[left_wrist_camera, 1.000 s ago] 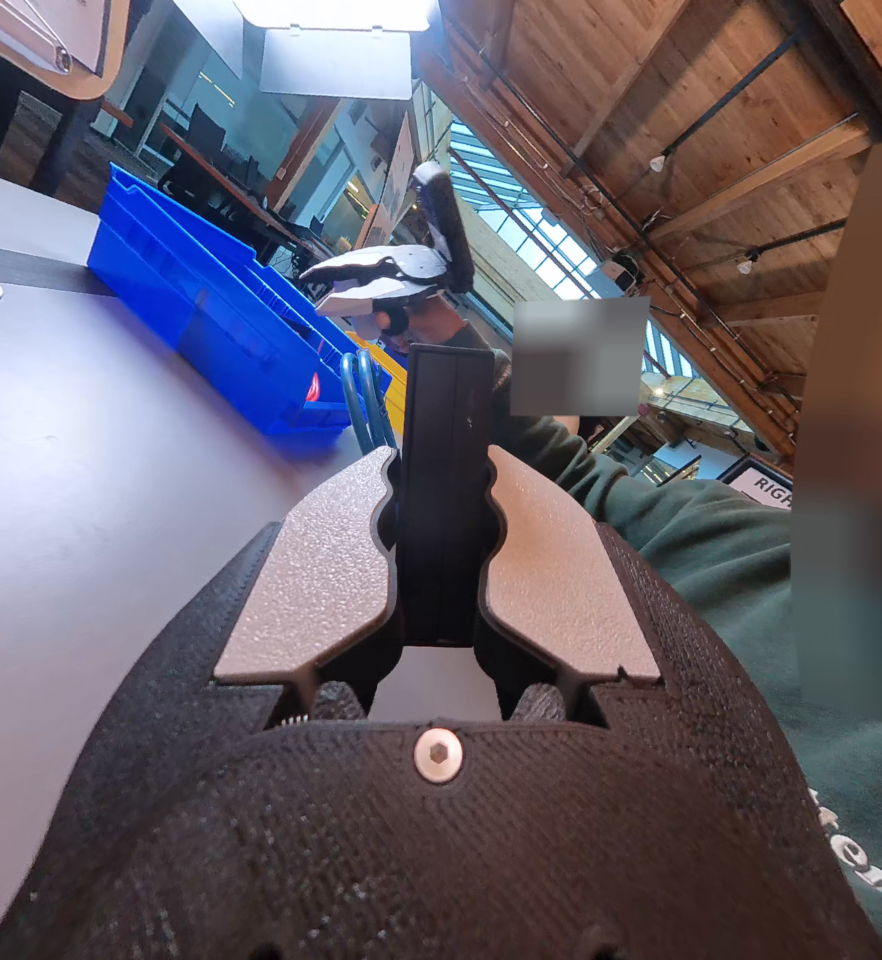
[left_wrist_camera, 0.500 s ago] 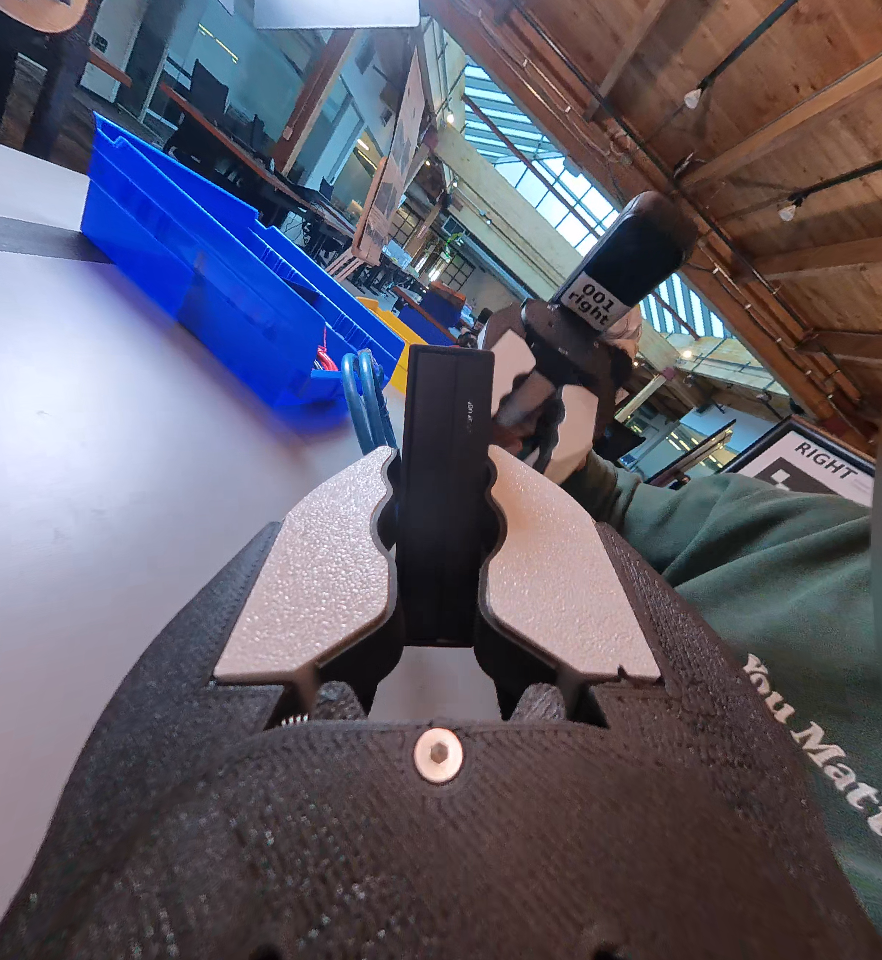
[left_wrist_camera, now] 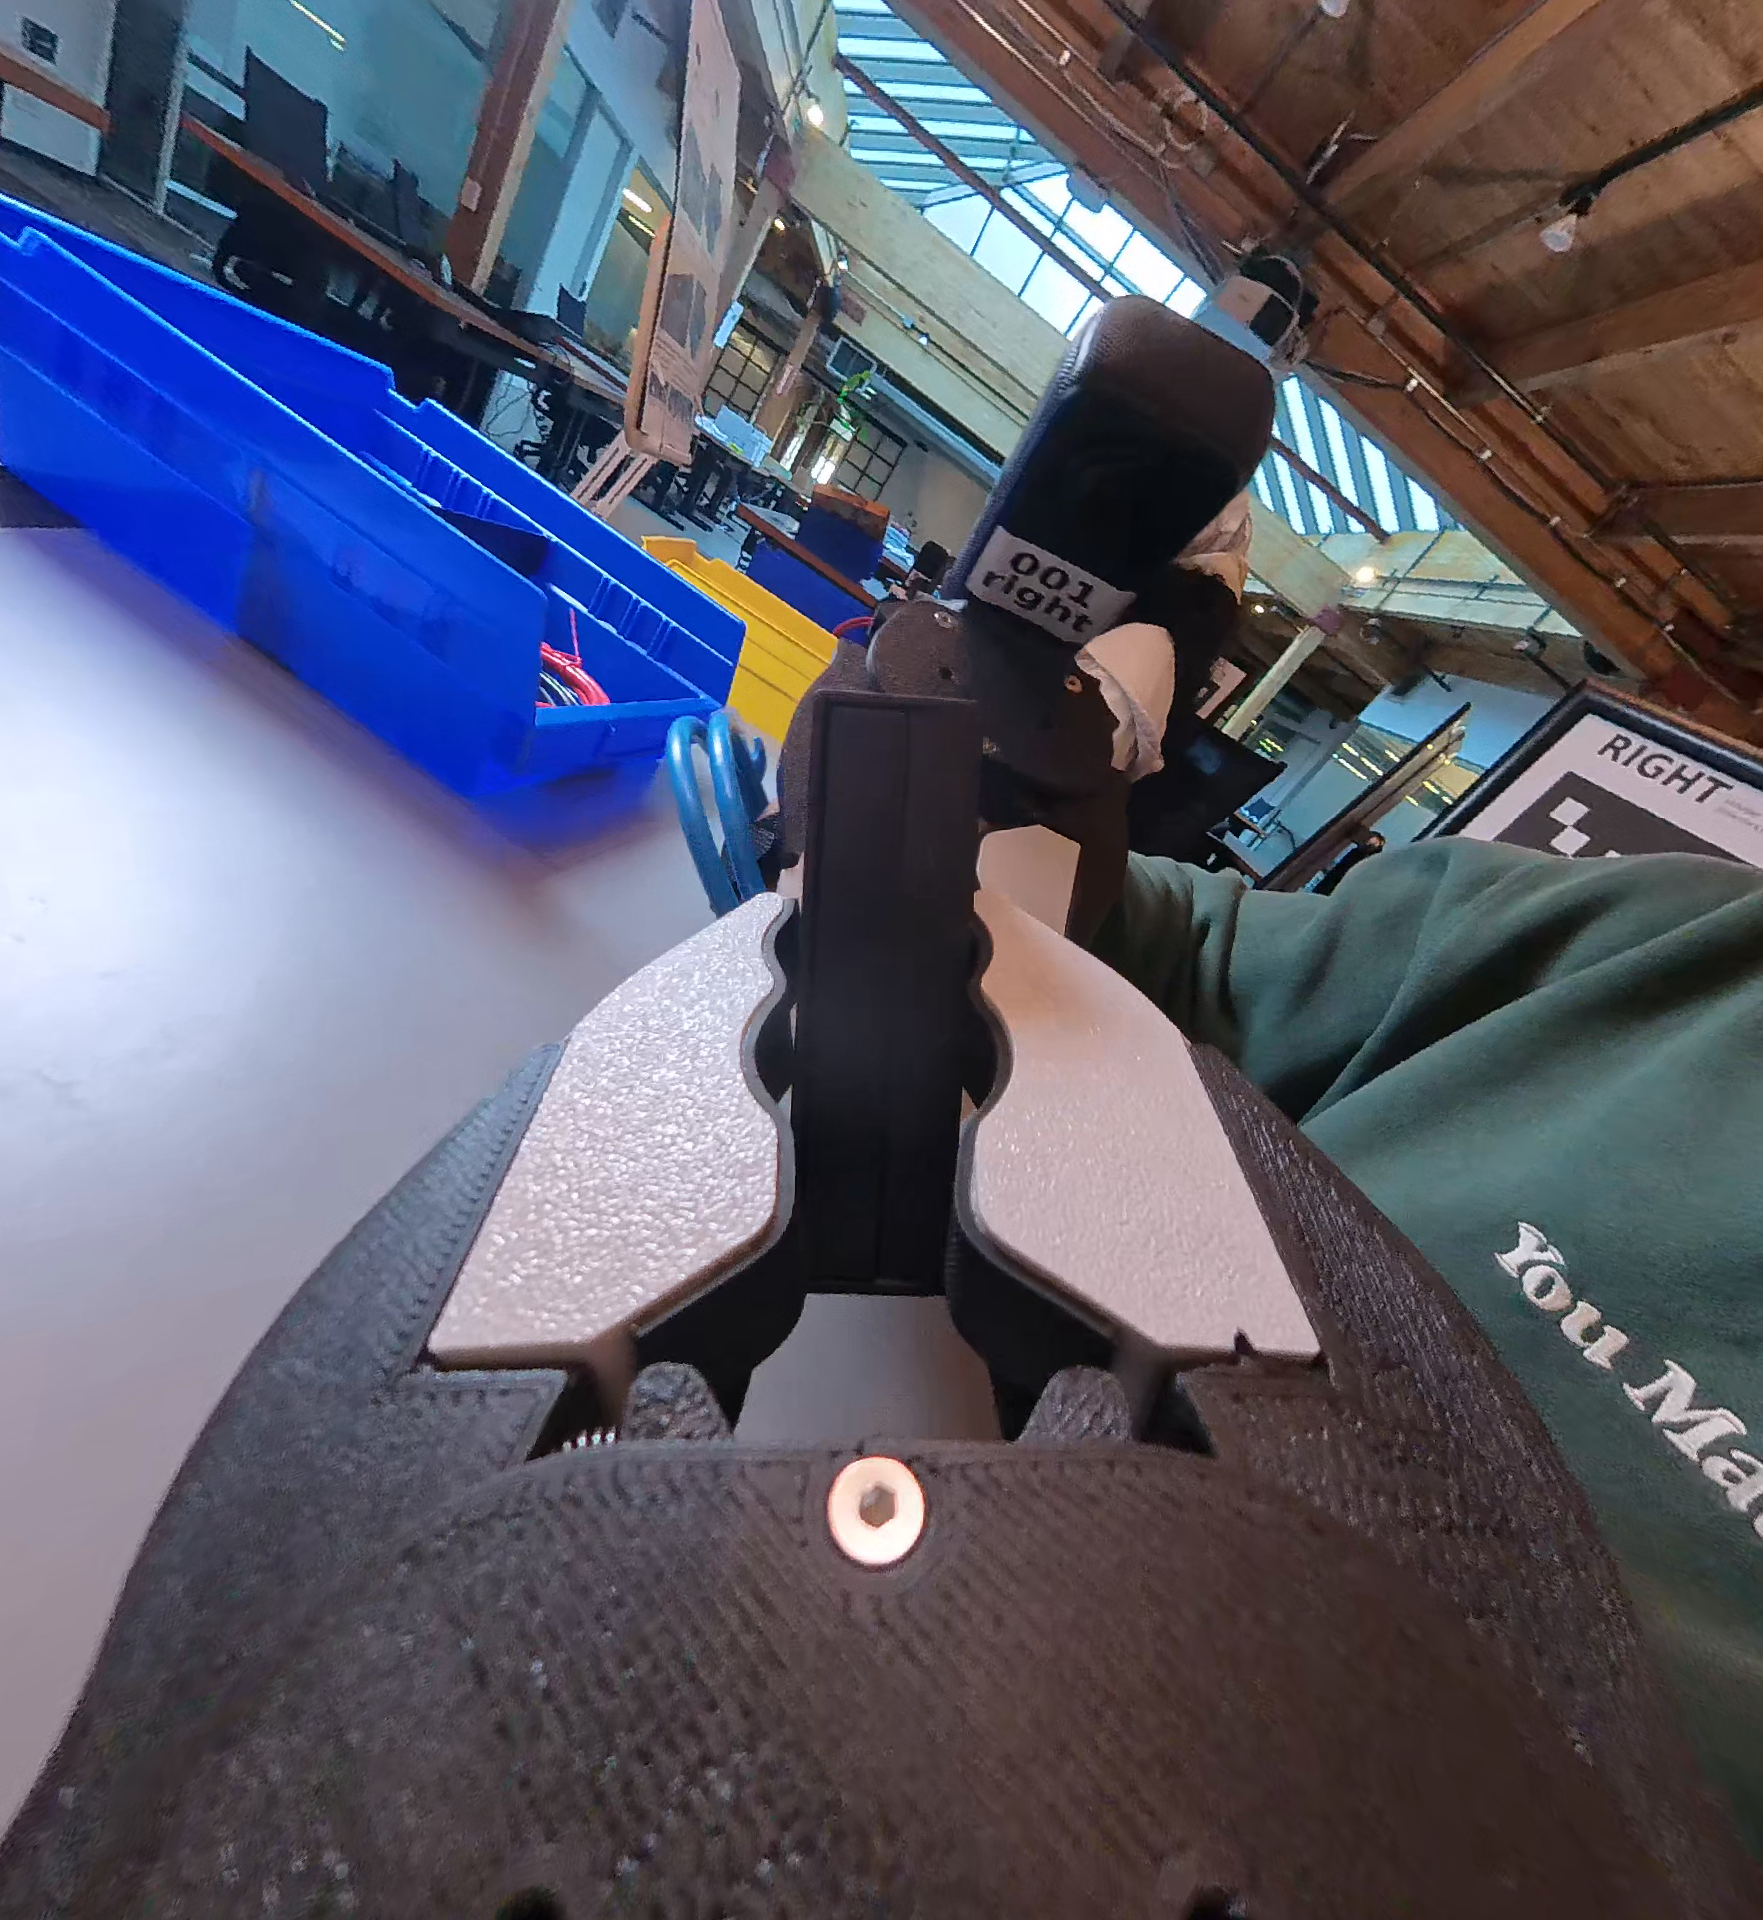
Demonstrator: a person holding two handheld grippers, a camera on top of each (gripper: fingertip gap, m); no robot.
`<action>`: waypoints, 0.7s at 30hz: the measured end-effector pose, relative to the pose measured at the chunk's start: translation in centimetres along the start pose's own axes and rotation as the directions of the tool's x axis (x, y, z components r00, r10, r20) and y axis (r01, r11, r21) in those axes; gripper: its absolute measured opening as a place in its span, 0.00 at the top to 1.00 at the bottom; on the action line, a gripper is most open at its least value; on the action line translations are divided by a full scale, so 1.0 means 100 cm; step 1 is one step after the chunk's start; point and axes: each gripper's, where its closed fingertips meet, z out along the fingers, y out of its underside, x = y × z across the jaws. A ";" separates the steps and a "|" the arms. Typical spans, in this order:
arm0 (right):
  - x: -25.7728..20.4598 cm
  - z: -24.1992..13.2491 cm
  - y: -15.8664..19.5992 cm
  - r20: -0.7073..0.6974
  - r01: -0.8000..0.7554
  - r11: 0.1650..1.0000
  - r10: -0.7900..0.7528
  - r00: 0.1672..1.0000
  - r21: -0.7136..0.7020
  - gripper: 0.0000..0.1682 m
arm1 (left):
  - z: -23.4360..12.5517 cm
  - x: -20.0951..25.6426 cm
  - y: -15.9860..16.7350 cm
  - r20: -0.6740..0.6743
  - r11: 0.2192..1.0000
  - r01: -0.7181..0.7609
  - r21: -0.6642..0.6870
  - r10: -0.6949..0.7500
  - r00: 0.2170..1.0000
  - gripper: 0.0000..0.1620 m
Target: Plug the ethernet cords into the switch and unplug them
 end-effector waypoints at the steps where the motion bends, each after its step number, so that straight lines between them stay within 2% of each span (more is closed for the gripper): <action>1: -0.002 -0.001 0.001 0.022 -0.011 1.000 0.011 1.000 -0.004 0.90 | 0.001 0.002 0.002 -0.014 1.000 -0.010 -0.016 0.009 1.000 0.82; 5: -0.006 -0.009 0.001 0.079 -0.071 0.997 0.069 0.994 0.020 0.90 | 0.000 0.005 0.023 -0.042 0.975 -0.133 -0.179 0.128 0.991 0.78; 9: -0.008 -0.010 0.007 0.097 -0.078 0.997 0.077 0.992 0.008 0.90 | 0.005 0.006 0.029 -0.016 0.958 -0.172 -0.228 0.173 0.985 0.80; 14: -0.009 -0.012 -0.001 0.134 -0.115 0.989 0.102 0.986 0.096 0.91 | 0.003 0.008 0.022 -0.006 0.969 -0.153 -0.196 0.155 0.988 0.81; 21: -0.004 -0.013 -0.003 0.079 -0.124 0.987 0.116 0.990 0.101 0.91 | 0.005 0.007 0.018 0.030 0.974 -0.158 -0.162 0.165 0.986 0.81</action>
